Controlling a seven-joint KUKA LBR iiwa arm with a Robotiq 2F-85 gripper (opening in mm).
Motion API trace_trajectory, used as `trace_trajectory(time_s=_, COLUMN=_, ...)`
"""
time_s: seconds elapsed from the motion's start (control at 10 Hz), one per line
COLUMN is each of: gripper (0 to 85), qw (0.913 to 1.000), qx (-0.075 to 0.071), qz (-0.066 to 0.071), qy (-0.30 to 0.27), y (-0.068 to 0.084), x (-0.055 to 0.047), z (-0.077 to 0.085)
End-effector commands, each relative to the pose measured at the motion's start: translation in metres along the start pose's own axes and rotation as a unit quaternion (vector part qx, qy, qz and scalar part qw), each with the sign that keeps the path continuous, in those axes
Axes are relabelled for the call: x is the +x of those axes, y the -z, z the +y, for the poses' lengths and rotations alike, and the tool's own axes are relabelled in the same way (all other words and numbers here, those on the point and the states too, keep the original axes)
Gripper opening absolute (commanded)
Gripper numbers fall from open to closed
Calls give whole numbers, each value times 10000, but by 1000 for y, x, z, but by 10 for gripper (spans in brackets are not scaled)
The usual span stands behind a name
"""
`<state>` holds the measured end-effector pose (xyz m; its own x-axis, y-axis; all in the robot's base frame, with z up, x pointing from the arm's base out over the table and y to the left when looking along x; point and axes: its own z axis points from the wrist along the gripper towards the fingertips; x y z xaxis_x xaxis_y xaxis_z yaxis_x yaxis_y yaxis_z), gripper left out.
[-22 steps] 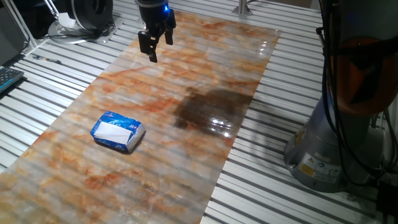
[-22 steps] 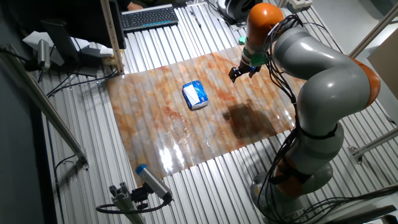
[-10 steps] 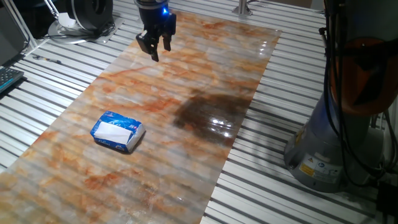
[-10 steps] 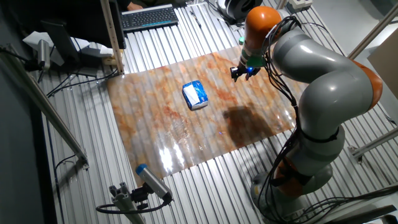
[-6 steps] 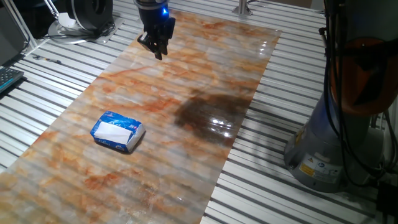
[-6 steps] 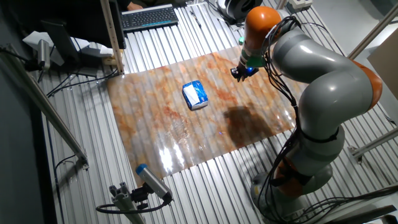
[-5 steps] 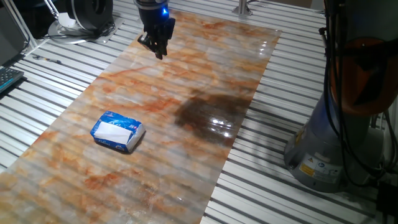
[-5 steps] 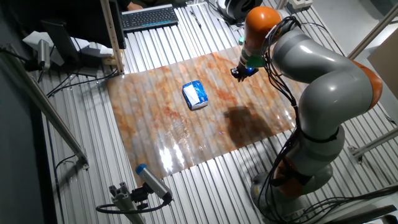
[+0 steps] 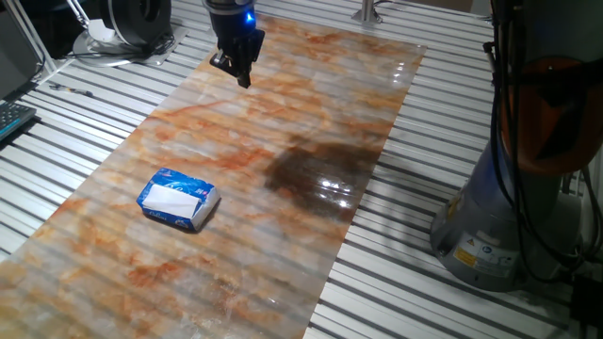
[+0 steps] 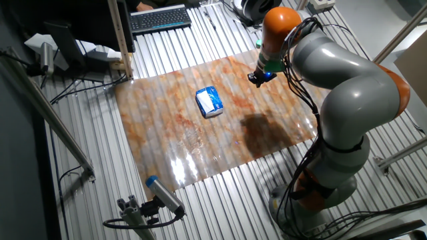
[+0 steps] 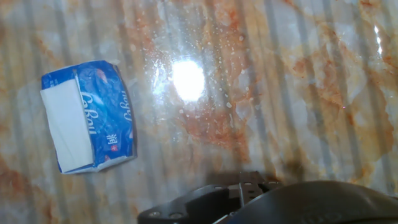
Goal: Pull out a napkin
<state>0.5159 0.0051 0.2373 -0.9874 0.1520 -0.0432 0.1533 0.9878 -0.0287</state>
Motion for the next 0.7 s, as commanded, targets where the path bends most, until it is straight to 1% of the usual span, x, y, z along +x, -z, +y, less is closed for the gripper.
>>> trace_trajectory(time_s=0.0, gripper=0, qw=10000, qx=-7, qz=11, qy=0, y=-1, x=0, z=1)
trace_trajectory(time_s=0.2, gripper=0, qw=10000, qx=9, qz=16, qy=-31, y=-1, x=0, z=5)
trace_trajectory(time_s=0.5, gripper=0, qw=9999, qx=29, qz=60, qy=-152, y=1, x=2, z=21)
trace_trajectory(time_s=0.6, gripper=0, qw=9998, qx=22, qz=61, qy=-167, y=0, x=3, z=26)
